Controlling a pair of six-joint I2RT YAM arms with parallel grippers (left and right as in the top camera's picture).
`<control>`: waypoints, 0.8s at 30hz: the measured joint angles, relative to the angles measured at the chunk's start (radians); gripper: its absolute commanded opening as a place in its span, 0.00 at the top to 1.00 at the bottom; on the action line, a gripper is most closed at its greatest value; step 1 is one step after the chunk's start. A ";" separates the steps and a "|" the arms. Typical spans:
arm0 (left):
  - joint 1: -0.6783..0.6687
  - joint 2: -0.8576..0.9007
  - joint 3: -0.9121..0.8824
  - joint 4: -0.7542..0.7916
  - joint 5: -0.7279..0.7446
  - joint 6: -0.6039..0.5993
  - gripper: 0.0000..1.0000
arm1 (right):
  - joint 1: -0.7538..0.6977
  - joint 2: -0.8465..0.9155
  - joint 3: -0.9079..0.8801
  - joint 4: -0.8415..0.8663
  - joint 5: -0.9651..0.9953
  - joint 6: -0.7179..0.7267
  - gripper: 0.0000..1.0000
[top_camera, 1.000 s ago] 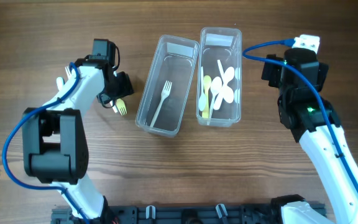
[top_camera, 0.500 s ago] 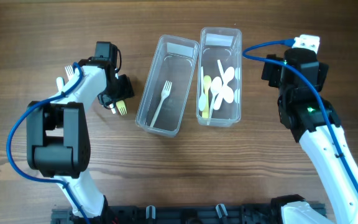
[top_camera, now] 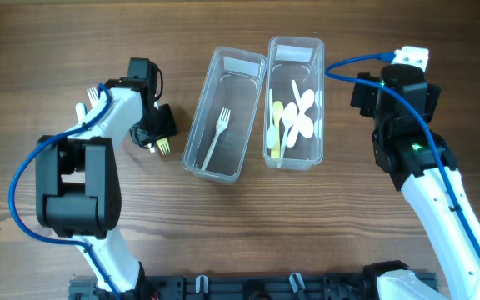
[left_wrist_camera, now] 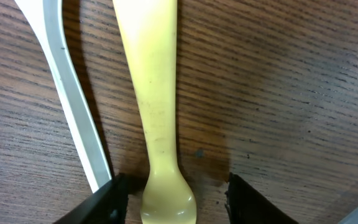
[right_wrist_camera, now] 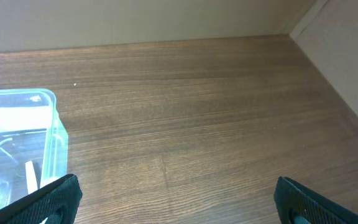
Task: Pack container
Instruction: 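Return the left gripper to the table and grasp the yellow knife, then drop the yellow knife into the left container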
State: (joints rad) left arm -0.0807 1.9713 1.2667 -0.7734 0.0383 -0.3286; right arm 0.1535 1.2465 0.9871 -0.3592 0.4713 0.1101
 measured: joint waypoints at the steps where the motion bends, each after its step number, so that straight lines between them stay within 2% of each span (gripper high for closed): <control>1: 0.000 0.000 0.000 0.004 0.000 0.000 0.62 | 0.000 0.000 0.000 0.000 0.000 0.000 0.00; 10: 0.000 0.000 0.000 0.023 0.000 0.002 0.66 | 0.000 0.000 0.000 0.000 0.000 0.000 0.00; 15: 0.000 0.000 0.000 0.026 0.000 0.006 0.93 | 0.000 0.000 0.000 0.000 0.000 0.000 0.00; 21: -0.001 -0.011 0.002 0.032 0.004 0.001 0.92 | 0.000 0.000 0.000 0.000 0.000 0.000 0.00; 24: -0.001 -0.013 0.002 0.032 0.004 0.001 0.96 | 0.000 0.000 0.000 0.000 0.000 0.000 0.00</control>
State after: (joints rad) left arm -0.0814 1.9579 1.2686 -0.7418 0.0425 -0.3275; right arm 0.1535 1.2465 0.9871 -0.3592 0.4717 0.1101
